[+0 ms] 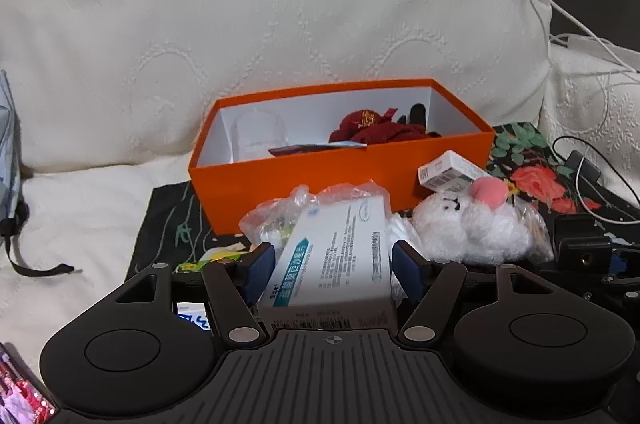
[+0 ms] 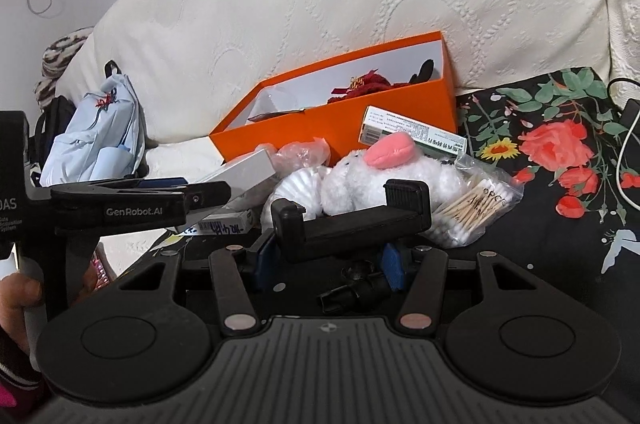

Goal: Organize objects
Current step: 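Lift the medicine box with the left tool and carry it over the orange box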

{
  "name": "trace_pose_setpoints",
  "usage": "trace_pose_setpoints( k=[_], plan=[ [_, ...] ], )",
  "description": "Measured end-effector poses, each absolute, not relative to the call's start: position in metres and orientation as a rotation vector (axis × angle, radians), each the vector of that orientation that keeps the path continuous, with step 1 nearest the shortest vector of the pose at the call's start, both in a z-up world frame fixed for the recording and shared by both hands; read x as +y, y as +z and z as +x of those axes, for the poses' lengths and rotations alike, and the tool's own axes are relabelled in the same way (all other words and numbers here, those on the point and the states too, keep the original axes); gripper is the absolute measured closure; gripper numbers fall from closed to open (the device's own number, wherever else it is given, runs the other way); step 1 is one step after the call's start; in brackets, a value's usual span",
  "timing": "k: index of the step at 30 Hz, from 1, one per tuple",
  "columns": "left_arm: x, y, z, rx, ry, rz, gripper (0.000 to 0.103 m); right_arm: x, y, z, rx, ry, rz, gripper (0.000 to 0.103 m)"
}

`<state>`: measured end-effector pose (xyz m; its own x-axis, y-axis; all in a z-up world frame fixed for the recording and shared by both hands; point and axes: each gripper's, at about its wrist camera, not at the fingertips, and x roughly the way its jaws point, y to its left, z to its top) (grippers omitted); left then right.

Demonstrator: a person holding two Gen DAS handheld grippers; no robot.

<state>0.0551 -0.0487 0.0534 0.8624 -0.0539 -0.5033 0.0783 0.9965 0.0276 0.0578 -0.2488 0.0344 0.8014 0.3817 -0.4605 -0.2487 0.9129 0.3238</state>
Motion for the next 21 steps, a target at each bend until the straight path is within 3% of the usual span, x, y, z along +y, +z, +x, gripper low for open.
trace_pose_setpoints(
  k=[4, 7, 9, 21],
  plan=[
    [-0.048, 0.056, 0.054, 0.529, -0.078, 0.040, 0.012, -0.251, 0.035, 0.057, 0.534, 0.331, 0.263, 0.043],
    [-0.050, 0.054, 0.056, 0.553, -0.081, 0.059, 0.009, -0.251, 0.035, 0.057, 0.530, 0.324, 0.265, 0.043],
    [-0.049, 0.049, 0.059, 0.592, -0.083, 0.068, 0.000, -0.251, 0.035, 0.058, 0.533, 0.320, 0.267, 0.043],
    [-0.040, 0.020, 0.064, 0.792, -0.163, 0.173, 0.000, -0.255, 0.037, 0.056, 0.525, 0.320, 0.277, 0.043]
  ],
)
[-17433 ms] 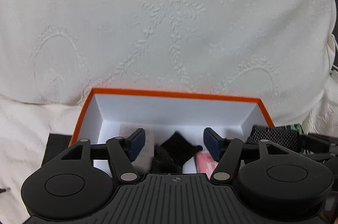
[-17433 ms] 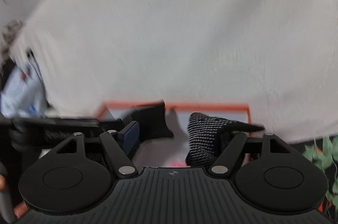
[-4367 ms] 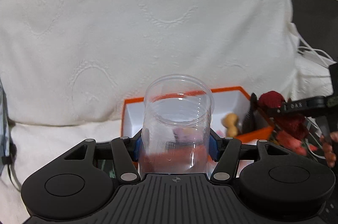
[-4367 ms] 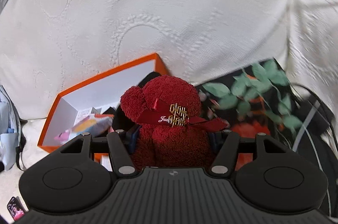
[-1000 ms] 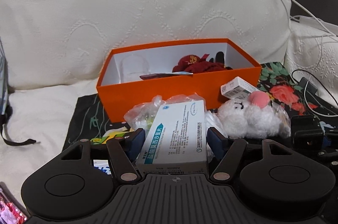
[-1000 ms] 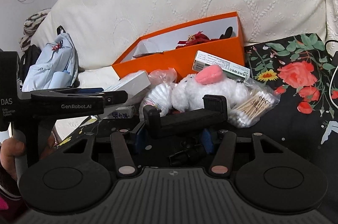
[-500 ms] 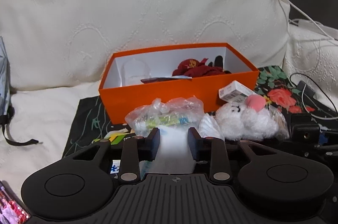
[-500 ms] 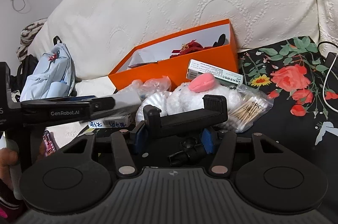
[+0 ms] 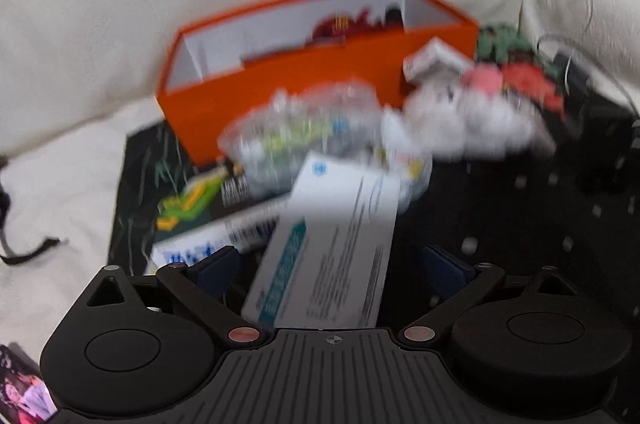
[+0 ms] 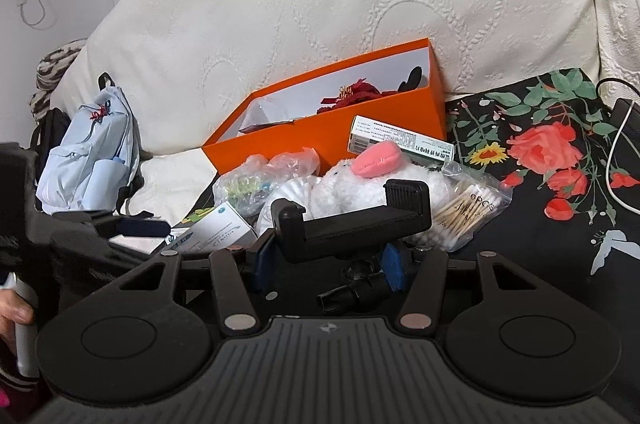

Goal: Organize objects
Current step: 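Lift the medicine box with the left tool and carry it over the orange box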

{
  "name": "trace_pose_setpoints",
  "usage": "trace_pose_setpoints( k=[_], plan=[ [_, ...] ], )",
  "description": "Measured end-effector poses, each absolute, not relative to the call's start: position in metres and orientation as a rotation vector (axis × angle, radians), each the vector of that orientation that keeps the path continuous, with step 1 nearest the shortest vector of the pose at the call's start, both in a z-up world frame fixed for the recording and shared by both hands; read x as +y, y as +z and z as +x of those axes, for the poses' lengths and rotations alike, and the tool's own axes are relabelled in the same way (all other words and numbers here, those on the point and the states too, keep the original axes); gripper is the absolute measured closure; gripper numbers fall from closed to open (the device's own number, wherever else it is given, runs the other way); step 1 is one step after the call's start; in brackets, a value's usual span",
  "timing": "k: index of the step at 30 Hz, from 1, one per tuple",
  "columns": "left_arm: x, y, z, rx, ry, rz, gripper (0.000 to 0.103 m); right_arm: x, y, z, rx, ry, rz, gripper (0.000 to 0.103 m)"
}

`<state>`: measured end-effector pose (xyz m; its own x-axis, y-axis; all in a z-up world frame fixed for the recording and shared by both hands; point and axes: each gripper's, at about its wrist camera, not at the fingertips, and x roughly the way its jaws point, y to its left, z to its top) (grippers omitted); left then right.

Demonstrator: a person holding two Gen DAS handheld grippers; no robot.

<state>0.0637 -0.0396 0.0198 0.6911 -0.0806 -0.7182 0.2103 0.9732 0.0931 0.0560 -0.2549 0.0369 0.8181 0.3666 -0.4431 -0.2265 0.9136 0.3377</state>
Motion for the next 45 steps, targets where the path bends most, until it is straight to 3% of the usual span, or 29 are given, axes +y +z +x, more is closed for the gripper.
trace_pose_setpoints(
  k=[9, 34, 45],
  plan=[
    [-0.045, 0.018, 0.063, 0.779, -0.135, 0.203, 0.000, -0.256, 0.041, 0.055, 0.513, 0.338, 0.286, 0.043],
    [-0.020, 0.079, 0.032, 0.436, -0.036, -0.001, 0.000, -0.254, 0.047, 0.048, 0.452, 0.375, 0.284, 0.043],
    [-0.022, 0.091, 0.038, 0.409, -0.028, -0.025, 0.000, -0.253, 0.051, 0.049, 0.447, 0.397, 0.320, 0.043]
  ],
)
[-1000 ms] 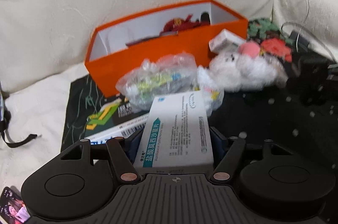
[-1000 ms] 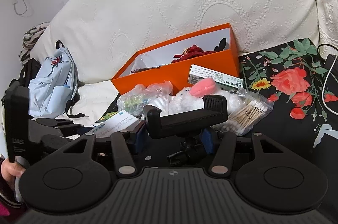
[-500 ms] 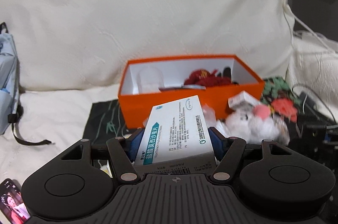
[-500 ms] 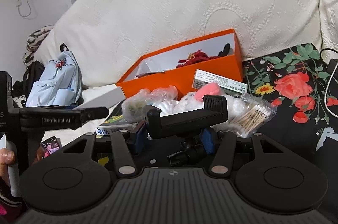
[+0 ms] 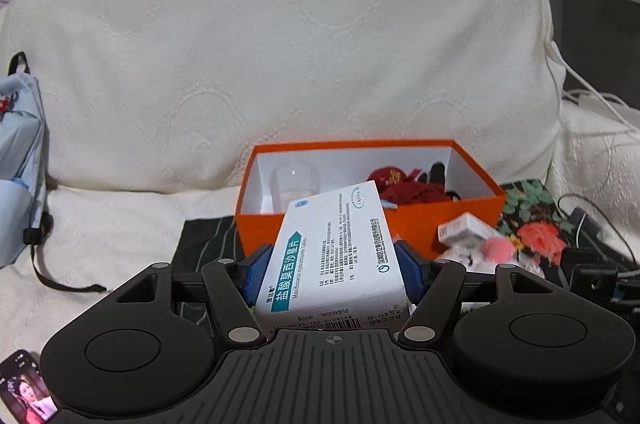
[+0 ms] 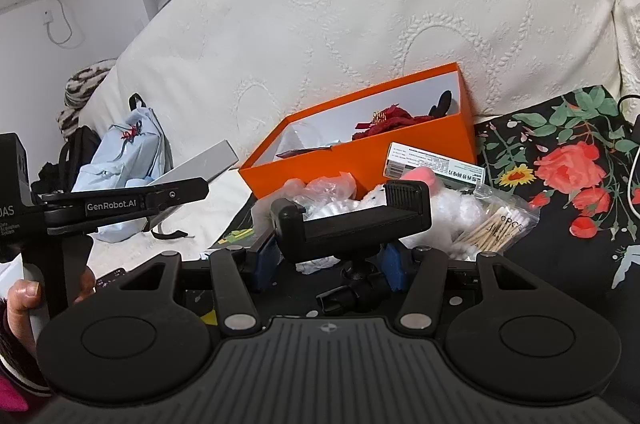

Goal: Organize objects
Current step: 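Lift the medicine box with the left tool and carry it over the orange box, then open the left tool to drop the medicine box into the box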

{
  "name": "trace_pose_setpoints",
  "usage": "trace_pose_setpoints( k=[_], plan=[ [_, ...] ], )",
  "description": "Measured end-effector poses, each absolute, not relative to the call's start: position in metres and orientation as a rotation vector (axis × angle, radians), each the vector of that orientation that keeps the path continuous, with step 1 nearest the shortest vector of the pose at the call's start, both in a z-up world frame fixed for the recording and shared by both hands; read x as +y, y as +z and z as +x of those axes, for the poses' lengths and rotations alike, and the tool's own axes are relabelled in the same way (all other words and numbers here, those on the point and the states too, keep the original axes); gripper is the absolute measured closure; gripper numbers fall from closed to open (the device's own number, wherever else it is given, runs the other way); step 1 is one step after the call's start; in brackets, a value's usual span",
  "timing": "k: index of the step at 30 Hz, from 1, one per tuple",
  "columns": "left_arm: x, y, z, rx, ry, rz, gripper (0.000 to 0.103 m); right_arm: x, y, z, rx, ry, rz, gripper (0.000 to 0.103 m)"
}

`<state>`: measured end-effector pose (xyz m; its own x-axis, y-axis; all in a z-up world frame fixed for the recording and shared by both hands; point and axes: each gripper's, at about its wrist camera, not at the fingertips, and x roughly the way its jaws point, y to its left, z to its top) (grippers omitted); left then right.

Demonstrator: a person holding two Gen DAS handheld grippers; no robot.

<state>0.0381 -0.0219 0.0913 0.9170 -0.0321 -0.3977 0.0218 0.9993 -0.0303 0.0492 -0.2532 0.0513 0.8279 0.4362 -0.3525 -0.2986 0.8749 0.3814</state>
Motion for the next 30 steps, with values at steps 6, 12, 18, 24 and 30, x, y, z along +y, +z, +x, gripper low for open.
trace_pose_setpoints(
  k=[6, 12, 18, 24, 30],
  plan=[
    [-0.019, 0.116, 0.058, 0.383, -0.038, -0.021, 0.000, -0.253, 0.062, 0.061, 0.444, 0.404, 0.336, 0.043],
    [-0.029, 0.143, 0.108, 0.352, -0.050, 0.021, 0.000, -0.252, 0.092, 0.097, 0.416, 0.413, 0.280, 0.043],
    [-0.040, 0.145, 0.167, 0.375, -0.045, 0.032, 0.000, -0.254, 0.119, 0.165, 0.418, 0.394, 0.205, 0.043],
    [-0.046, 0.122, 0.225, 0.442, -0.015, 0.038, 0.000, -0.251, 0.113, 0.231, 0.438, 0.350, 0.136, 0.043],
    [-0.033, 0.086, 0.260, 0.633, -0.065, -0.048, 0.000, -0.246, 0.086, 0.282, 0.504, 0.303, 0.083, 0.024]
  ],
)
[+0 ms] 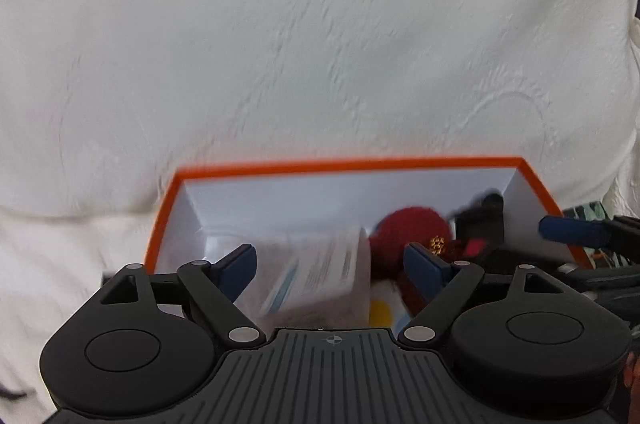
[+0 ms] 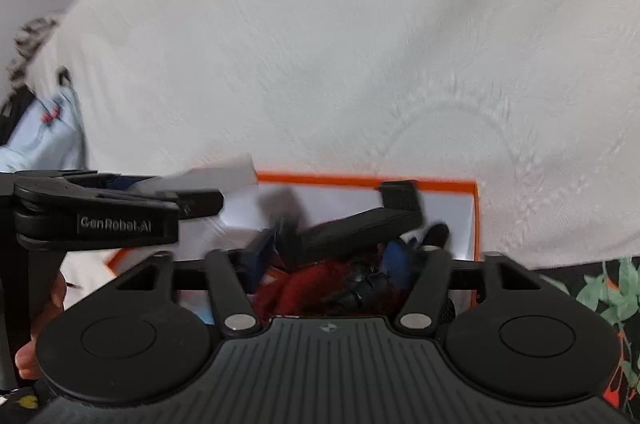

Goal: Organize objects
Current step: 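Open the left tool to drop the medicine box into the box, then move the right tool to the cotton swab bag while the left reaches the white wrapped packets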

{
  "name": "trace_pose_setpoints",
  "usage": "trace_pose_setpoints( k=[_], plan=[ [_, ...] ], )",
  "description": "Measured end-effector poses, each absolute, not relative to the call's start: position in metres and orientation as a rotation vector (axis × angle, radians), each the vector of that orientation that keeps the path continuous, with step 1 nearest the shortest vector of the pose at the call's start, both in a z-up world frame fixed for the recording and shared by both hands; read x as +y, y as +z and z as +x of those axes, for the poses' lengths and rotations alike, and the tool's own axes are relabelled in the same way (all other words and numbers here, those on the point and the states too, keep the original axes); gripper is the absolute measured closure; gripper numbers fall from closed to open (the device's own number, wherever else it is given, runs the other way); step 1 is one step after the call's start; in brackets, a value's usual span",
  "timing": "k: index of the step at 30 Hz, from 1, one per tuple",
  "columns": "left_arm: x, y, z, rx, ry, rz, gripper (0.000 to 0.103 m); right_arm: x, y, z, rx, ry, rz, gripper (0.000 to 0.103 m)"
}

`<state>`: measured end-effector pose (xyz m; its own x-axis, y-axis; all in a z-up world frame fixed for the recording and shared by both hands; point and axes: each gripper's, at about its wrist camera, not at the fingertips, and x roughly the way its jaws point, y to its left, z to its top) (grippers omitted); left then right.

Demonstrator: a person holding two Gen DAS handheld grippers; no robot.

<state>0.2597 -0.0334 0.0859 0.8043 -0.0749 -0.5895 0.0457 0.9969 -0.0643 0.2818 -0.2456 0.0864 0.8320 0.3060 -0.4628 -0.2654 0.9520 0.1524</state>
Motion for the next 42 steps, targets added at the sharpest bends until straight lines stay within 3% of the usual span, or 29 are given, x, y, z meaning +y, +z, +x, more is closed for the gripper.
trace_pose_setpoints(
  k=[2, 7, 12, 19, 28, 31, 42],
  plan=[
    [-0.027, 0.089, 0.243, 0.615, -0.072, -0.046, 0.000, -0.248, 0.082, 0.281, 0.521, 0.297, 0.101, 0.024],
    [-0.007, 0.103, 0.177, 0.539, -0.143, -0.023, 0.000, -0.266, 0.088, 0.236, 0.477, 0.325, 0.122, 0.011],
    [0.006, 0.082, 0.107, 0.557, -0.198, 0.160, 0.000, -0.278, 0.089, 0.169, 0.454, 0.401, 0.138, 0.003],
    [0.037, 0.036, 0.078, 0.734, -0.132, 0.076, 0.000, -0.279, 0.055, 0.119, 0.556, 0.409, 0.104, 0.003],
    [0.030, 0.039, 0.086, 0.724, -0.110, 0.009, 0.000, -0.311, 0.039, 0.109, 0.655, 0.227, 0.308, 0.003],
    [0.033, 0.035, 0.097, 0.752, -0.039, -0.013, 0.000, -0.322, 0.033, 0.115, 0.673, 0.133, 0.373, 0.009],
    [-0.012, 0.051, 0.093, 0.677, -0.160, 0.094, 0.000, -0.307, 0.018, 0.143, 0.707, 0.036, 0.310, 0.009]
  ],
)
